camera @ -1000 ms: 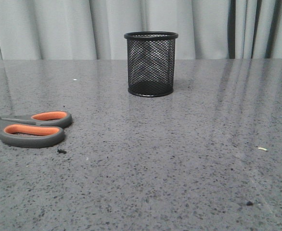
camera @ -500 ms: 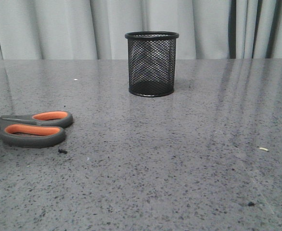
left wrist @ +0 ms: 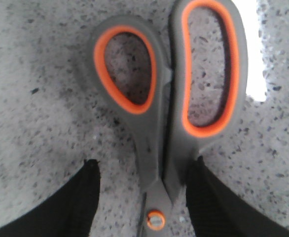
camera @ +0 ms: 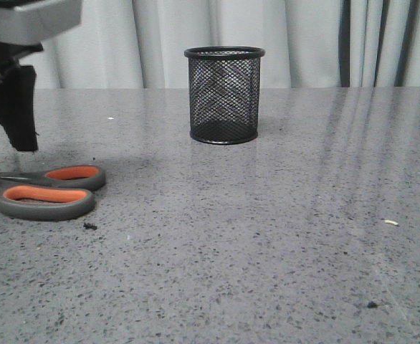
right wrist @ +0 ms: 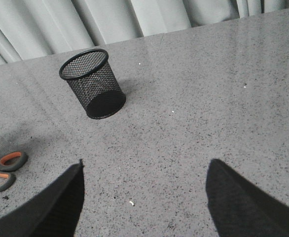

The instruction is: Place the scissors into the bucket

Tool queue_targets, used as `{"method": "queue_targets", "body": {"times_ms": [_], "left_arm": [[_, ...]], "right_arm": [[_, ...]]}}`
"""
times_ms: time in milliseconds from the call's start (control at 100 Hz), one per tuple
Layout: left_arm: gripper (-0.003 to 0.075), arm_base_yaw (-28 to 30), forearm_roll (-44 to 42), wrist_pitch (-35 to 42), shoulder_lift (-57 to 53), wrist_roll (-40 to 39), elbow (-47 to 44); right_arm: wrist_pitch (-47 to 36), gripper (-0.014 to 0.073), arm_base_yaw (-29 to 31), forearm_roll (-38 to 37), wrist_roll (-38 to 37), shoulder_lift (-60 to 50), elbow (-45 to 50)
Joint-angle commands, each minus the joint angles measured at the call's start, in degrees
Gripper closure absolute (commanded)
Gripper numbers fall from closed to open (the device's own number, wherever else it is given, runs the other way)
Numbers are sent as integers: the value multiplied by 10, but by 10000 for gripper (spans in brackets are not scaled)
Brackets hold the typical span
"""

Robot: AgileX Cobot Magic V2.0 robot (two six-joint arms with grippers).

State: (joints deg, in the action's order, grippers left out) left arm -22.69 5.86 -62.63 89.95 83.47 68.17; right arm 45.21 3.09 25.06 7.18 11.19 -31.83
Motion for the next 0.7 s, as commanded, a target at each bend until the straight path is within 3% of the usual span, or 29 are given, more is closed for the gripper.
{"method": "queue_targets", "body": {"times_ms": [0,300,540,690], "left_arm": [[351,-4,9,-19,6,2,26],[360,-1,-5,-43,44,2,29],[617,-1,4,-67,39,-3,29],[674,-1,3,-62,10,-10,29]], "right_arm": [[-37,136,-2,11,7,7,-18],[-42,136,-18,5,7,7,-16],[-44,136,-18,5,7,7,-16],[-38,136,-19,31,21,7,-16]]}}
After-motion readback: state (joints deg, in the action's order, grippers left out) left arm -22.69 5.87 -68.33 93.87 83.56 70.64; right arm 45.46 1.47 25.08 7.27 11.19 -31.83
